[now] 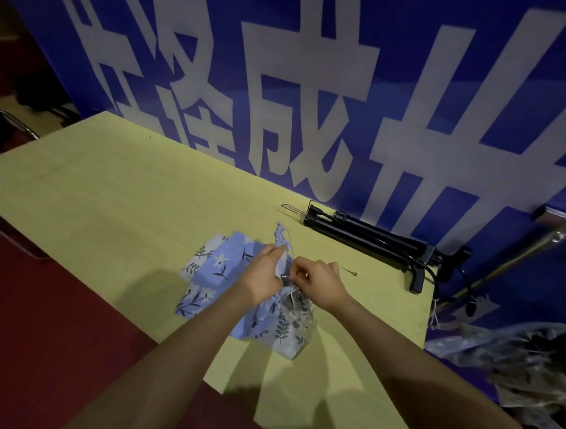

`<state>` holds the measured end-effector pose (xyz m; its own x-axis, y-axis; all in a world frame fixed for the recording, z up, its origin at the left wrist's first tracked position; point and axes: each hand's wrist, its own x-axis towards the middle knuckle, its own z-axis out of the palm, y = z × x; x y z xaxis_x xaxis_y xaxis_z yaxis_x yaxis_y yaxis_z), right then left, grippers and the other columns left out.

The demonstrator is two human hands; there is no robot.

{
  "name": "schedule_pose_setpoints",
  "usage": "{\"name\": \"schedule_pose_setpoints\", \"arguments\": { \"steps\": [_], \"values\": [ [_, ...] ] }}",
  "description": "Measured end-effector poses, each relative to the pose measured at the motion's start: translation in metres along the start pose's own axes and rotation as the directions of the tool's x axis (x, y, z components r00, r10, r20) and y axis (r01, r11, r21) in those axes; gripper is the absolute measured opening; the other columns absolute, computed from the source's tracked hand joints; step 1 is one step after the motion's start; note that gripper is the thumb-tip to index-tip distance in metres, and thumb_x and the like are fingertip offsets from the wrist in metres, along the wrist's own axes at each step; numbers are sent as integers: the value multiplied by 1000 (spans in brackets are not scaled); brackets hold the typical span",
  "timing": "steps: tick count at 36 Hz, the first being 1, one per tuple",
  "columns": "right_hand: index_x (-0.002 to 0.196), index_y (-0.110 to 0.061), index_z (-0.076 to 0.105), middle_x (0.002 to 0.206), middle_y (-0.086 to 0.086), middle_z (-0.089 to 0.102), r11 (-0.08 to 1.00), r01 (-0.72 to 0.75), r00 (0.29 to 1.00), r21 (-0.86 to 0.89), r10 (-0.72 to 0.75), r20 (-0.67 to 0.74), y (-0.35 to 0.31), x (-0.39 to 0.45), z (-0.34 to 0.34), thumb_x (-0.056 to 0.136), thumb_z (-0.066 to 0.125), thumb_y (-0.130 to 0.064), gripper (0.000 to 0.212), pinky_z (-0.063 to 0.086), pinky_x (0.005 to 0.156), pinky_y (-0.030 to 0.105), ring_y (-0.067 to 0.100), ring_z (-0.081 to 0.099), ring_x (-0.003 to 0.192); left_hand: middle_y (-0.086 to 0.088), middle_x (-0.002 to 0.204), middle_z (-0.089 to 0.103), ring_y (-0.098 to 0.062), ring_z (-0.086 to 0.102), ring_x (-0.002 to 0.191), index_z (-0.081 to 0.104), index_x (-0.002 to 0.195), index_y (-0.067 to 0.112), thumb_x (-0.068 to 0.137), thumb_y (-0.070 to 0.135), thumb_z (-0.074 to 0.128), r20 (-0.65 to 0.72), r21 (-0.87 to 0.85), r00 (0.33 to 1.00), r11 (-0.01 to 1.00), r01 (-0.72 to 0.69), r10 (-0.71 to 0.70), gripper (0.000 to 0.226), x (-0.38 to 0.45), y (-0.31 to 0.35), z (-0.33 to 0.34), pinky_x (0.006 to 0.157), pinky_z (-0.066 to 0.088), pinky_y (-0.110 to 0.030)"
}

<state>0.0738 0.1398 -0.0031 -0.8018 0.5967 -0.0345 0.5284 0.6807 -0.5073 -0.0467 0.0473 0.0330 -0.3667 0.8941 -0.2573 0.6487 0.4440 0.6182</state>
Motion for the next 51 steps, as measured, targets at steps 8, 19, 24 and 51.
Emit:
{"name": "schedule_pose_setpoints", "arguments": {
  "steps": [8, 19, 24, 51],
  "values": [
    [93, -24, 63, 75, -9, 58, 995, 99, 991, -17, -97, 87, -8, 9, -11, 94, 53, -36, 16, 31, 77, 33, 18, 57, 77, 2, 156, 16, -24, 41, 131, 17, 151, 21, 91, 2, 51, -16, 137, 1000, 991, 1, 1, 72, 4, 4, -8, 83, 49, -39],
    [105, -18, 64, 99, -4, 59, 971, -21, 999, 240, 29, -33, 14, 24, -25, 95, 51, -17, 17, 47, 78, 35, 13, 53, 81, -1, 154, 18, -32, 55, 103, 18, 150, 17, 90, 2, 46, -59, 142, 998, 990, 16, -8, 68, 29, 17, -4, 62, 37, -34],
    [107, -20, 61, 102, -6, 57, 965, -141, 983, 221, 163, -83, 39, 36, -37, 94, 47, -17, 20, 47, 75, 33, 14, 55, 86, -5, 147, 25, -31, 50, 77, 18, 149, 12, 92, 8, 46, -73, 122, 997, 992, 11, -2, 64, 51, 34, 2, 60, 38, -37],
    [132, -10, 38, 130, 11, 53, 859, -294, 937, -419, 345, 48, 162, 85, -32, 95, 51, -28, 43, 33, 103, 36, 28, 48, 122, -11, 143, 32, -33, 55, 97, 29, 144, 7, 93, 11, 47, -61, 207, 997, 977, 53, -41, 54, 125, 38, 35, 66, 41, -36]
  ]
}}
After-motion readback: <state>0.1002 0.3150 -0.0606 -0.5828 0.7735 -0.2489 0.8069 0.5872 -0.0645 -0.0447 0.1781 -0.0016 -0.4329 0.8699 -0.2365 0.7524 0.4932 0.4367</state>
